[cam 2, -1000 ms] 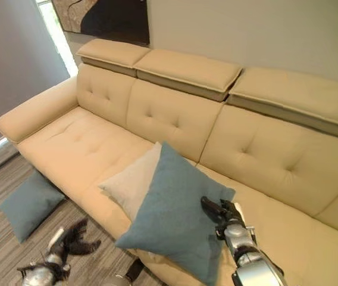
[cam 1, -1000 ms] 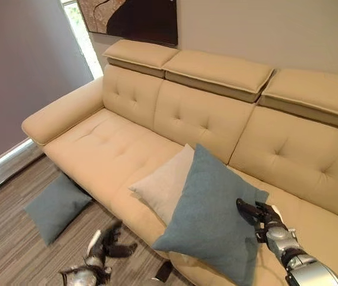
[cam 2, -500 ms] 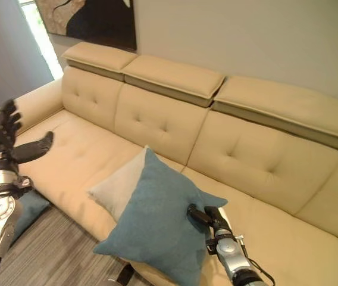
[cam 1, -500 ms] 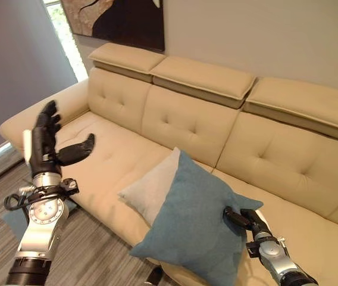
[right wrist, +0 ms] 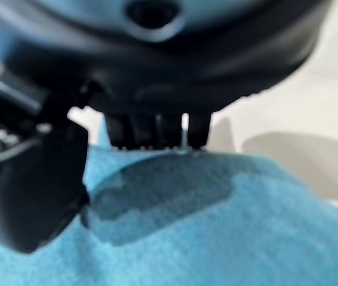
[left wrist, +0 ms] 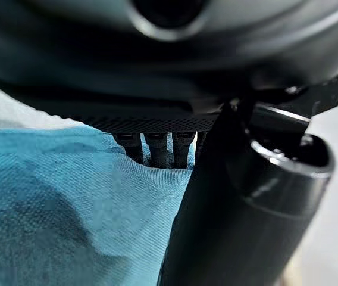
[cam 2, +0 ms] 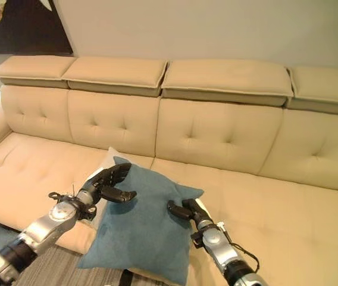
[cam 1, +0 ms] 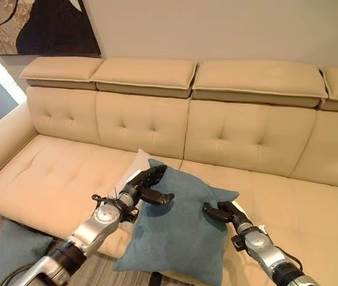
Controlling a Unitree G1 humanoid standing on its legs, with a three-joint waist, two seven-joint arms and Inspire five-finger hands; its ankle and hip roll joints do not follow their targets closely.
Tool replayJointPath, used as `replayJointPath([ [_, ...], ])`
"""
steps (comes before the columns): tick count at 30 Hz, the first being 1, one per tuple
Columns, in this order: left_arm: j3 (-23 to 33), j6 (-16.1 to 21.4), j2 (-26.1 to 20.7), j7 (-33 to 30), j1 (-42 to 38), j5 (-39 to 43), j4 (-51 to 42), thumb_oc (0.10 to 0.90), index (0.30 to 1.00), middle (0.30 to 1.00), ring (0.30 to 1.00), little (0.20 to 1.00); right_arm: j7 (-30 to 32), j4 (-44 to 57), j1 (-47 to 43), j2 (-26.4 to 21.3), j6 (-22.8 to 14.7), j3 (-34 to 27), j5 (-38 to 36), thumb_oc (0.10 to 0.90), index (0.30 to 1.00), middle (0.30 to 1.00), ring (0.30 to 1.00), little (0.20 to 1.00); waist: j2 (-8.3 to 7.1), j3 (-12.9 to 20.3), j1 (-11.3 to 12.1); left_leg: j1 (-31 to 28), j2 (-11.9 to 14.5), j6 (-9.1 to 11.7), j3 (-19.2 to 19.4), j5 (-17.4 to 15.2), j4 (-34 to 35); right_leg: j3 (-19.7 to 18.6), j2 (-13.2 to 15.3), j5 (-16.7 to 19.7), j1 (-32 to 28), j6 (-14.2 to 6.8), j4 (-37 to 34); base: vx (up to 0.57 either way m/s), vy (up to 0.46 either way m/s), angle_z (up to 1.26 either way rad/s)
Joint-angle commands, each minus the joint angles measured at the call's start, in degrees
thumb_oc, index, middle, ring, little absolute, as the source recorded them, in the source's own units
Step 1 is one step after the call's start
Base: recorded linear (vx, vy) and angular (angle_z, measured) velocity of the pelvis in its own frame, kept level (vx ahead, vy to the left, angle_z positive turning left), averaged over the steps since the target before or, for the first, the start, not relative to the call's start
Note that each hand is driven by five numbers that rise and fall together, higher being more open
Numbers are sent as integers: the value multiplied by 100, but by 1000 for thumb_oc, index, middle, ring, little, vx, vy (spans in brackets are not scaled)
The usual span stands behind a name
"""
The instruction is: Pick up all the scattered cushions and arrange them neatly on the sofa.
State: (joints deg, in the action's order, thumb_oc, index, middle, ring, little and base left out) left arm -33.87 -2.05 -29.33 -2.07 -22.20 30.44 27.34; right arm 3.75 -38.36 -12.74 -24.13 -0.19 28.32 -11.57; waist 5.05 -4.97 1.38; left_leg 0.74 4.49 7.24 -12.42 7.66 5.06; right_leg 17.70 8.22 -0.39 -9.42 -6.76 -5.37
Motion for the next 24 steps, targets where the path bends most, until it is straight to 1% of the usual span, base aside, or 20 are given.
replayJointPath([
  [1,329,-113,911,-82,-1022,-851,2193,800,900,900,900,900,-461,901,-429,474,-322,316,-39,400,300,300,300,300,-105,42,-193,-236,-288,-281,119,-812,-6,-411,16,-111,125,-19,37,-5,19,-26],
  [3,719,-189,1445,-170,-1291,-1068,3898,800,900,900,900,900,-484,896,-463,471,-337,336,-66,400,300,300,300,300,-97,51,-308,-248,-266,-285,202,-818,-6,-505,8,-100,173,-14,37,3,29,-22],
  [5,1331,-273,1659,-454,-1345,-1724,5359,800,900,900,900,900,-579,875,-458,450,-359,430,0,400,300,300,300,300,-112,74,-479,-307,-224,-289,353,-865,-6,-674,-7,-81,240,-15,37,27,33,-31],
  [6,1335,-268,1661,-452,-1349,-1727,5366,800,900,900,900,900,-579,877,-459,447,-358,433,0,400,300,300,300,300,-109,72,-475,-310,-222,-289,359,-867,-6,-680,-8,-80,241,-15,37,35,24,-37],
  [7,1477,-284,1638,-526,-1296,-1886,5532,800,900,900,900,900,-591,926,-435,428,-377,431,24,400,300,300,300,300,-120,83,-532,-331,-205,-294,421,-881,-6,-732,-12,-70,255,-11,37,21,14,-37],
  [10,1847,-321,1516,-668,-1064,-2091,5818,800,900,900,900,900,-624,903,-389,398,-391,414,92,400,300,300,300,300,-125,109,-605,-367,-182,-313,530,-900,-6,-832,-19,-39,294,-10,37,29,28,-26],
  [12,1967,-317,1480,-760,-911,-2295,5896,800,900,900,900,900,-671,936,-347,396,-388,387,109,400,300,300,300,300,-143,134,-631,-391,-169,-321,599,-915,-6,-887,-15,-26,305,-12,37,23,27,-13],
  [15,1982,-300,1479,-924,-785,-2557,5825,800,900,900,900,900,-669,984,-236,366,-397,296,141,400,300,300,300,300,-171,182,-657,-422,-163,-332,624,-940,-6,-898,-6,-28,296,-9,37,23,21,-19],
  [18,1886,-258,1576,-821,-639,-2609,5754,800,900,900,900,900,-670,968,-205,381,-387,267,184,400,300,300,300,300,-187,206,-666,-434,-159,-343,624,-940,-6,-886,-6,-37,278,-1,37,0,0,0],
  [19,1890,-243,1606,-850,-571,-2557,5723,400,300,300,300,300,-671,961,-201,411,-385,280,194,400,300,300,300,300,-200,219,-655,-440,-162,-346,621,-945,-6,-883,-6,-37,268,-1,37,0,0,0],
  [20,1909,-221,1620,-901,-577,-2405,5590,400,300,300,300,300,-658,989,-177,439,-387,288,194,400,300,300,300,300,-209,219,-640,-442,-164,-347,614,-948,-6,-874,-3,-38,263,2,37,0,0,0],
  [21,1842,-128,1666,-834,-594,-2125,5153,400,300,300,300,300,-608,1000,-183,444,-400,322,214,400,300,300,300,300,-210,204,-629,-433,-161,-346,594,-946,-6,-850,-1,-44,256,3,37,0,0,0],
  [22,1694,-26,1818,-764,-549,-1900,5108,400,300,300,300,300,-590,993,-190,531,-408,329,144,400,300,300,300,300,-228,193,-625,-424,-176,-358,573,-936,-6,-841,3,-44,253,-1,37,-10,25,3],
  [23,1614,-4,1903,-722,-567,-1786,5027,400,300,300,300,300,-580,1004,-183,556,-417,346,118,400,300,300,300,300,-240,193,-622,-421,-178,-362,574,-934,-6,-839,6,-43,246,-4,37,-5,25,3],
  [24,1612,-4,1903,-723,-566,-1784,5025,400,300,300,300,300,-580,1004,-182,555,-417,345,118,400,300,300,300,300,-240,193,-620,-421,-178,-362,574,-934,-6,-839,6,-43,246,-4,37,-13,13,3],
])
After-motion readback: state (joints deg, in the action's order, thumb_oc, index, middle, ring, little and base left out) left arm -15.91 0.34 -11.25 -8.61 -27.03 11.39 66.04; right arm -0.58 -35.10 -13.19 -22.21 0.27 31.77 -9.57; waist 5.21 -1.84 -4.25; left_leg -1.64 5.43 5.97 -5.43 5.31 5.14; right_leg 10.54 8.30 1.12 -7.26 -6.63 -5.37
